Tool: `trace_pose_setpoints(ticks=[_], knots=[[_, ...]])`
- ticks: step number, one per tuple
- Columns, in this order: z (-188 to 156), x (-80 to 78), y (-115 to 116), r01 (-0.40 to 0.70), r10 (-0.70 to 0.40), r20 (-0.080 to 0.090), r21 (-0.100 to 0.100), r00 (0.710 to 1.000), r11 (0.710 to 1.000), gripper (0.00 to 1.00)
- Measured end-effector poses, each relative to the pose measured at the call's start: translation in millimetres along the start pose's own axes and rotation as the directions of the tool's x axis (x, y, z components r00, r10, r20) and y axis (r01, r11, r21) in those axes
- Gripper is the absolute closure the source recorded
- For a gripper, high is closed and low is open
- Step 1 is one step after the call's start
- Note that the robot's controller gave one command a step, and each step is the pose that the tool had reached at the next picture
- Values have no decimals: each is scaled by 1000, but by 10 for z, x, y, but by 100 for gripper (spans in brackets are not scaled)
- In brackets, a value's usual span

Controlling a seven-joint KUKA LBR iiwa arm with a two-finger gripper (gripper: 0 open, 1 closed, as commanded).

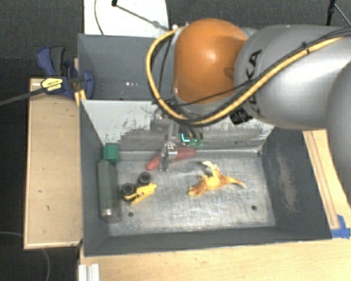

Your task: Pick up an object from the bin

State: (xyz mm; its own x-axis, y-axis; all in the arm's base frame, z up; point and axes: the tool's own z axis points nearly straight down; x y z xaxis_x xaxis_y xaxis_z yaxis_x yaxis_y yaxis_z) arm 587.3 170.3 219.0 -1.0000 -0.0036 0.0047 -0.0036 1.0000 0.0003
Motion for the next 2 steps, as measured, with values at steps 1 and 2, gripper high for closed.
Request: trace_pose_setpoints(ticks=[1, 2], knots=[[-46, -18, -9, -4, 4, 8, -1, 1000, 1000, 0], [500, 253, -12, -57, 57, 12, -3, 998, 998, 0]])
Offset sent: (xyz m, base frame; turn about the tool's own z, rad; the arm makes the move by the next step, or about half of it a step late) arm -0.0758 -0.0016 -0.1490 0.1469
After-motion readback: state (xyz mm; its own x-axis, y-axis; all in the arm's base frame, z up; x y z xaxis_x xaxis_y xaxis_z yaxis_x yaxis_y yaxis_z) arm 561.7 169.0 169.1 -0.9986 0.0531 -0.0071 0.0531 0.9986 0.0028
